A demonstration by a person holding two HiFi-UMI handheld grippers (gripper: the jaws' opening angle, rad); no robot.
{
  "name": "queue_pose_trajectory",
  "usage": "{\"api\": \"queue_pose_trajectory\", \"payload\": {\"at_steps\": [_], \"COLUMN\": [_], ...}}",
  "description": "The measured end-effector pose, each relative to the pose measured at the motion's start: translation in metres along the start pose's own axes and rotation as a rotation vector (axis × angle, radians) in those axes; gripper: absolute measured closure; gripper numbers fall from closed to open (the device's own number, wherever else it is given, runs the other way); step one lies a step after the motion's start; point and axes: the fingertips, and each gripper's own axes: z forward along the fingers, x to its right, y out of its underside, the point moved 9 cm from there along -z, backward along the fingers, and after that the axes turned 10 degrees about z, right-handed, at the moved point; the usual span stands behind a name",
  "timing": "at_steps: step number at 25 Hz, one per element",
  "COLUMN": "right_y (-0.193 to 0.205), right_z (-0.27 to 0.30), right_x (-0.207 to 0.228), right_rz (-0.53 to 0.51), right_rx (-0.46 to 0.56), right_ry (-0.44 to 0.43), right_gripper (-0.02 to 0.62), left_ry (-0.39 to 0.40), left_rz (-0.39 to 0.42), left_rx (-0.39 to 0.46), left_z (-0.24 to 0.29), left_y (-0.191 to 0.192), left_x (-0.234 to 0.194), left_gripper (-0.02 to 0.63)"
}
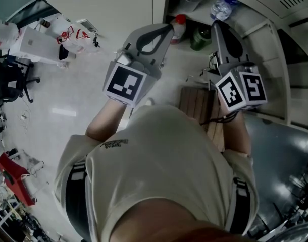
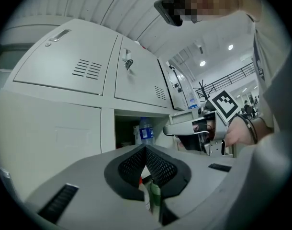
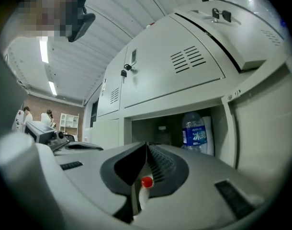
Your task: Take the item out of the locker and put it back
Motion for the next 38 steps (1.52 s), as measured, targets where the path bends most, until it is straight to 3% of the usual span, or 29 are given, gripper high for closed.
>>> {"api": "queue_pose_trajectory", "payload": {"at_steps": [9, 17, 38], "right_y": [0.022, 0.056, 0.059], "right_z": [-0.029, -0.041, -0.045], "right_x": [-0.011, -0.012, -0.016], "right_rz": [-0.024, 0.048, -0.007], "right_rx": [-0.075, -0.128, -0.141], "right_ry": [-0.017, -0.011, -0.029], "right_gripper": [0.591, 0.592, 0.595], "left_ry": [0.016, 0.053, 0.067], "left_rz": [-0.024, -0.045, -0.056], "left_rx": [-0.036, -0.09, -0.095], "left_z": [-0.013, -0.018, -0.015], "left_y": [0.012, 0.037, 0.036], "left_x": [0.01, 0.03, 0.039], "left_gripper": [0.592, 0.593, 0.594]}}
